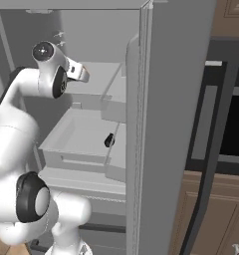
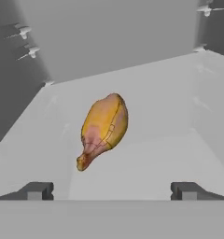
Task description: Place one eggplant and one chicken drumstick in each tupperware on the nearby counter, to pack two identical lunches.
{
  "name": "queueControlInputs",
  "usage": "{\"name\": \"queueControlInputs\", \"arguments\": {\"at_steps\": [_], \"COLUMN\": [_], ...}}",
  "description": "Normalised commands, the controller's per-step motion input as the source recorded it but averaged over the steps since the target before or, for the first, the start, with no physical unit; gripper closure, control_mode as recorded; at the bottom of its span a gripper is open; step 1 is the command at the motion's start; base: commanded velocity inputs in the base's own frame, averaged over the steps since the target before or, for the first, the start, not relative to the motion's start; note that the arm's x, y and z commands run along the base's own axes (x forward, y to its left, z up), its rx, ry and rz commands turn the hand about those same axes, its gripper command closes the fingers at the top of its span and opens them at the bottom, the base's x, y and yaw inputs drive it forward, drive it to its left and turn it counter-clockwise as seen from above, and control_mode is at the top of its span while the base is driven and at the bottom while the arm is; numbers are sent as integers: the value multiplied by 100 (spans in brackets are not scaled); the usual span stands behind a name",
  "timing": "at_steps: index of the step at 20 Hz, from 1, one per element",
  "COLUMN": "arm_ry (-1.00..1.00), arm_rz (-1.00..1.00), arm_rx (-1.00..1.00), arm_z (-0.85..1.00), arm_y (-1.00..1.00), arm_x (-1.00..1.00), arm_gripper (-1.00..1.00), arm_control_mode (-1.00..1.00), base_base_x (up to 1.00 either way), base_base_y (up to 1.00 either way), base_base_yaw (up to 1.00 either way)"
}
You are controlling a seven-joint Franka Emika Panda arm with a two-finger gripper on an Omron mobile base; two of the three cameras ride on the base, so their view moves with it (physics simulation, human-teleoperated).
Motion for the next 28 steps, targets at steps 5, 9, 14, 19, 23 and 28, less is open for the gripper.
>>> {"name": "queueControlInputs", "arguments": {"at_steps": [5,9,14,19,23,28], "arm_ry": [3,1,1,1,0,3], "arm_rz": [-4,-1,-2,-6,-7,-8], "arm_rx": [0,0,0,0,0,-1], "arm_z": [-9,-1,-10,-18,-19,-22], "arm_y": [10,13,10,0,0,1], "arm_x": [44,32,40,36,38,33], "arm_gripper": [-100,-100,-100,-100,-100,100], "arm_control_mode": [-100,-100,-100,-100,-100,-100], "base_base_x": [0,0,0,0,0,0], "base_base_y": [0,0,0,0,0,0], "base_base_yaw": [0,0,0,0,0,0]}}
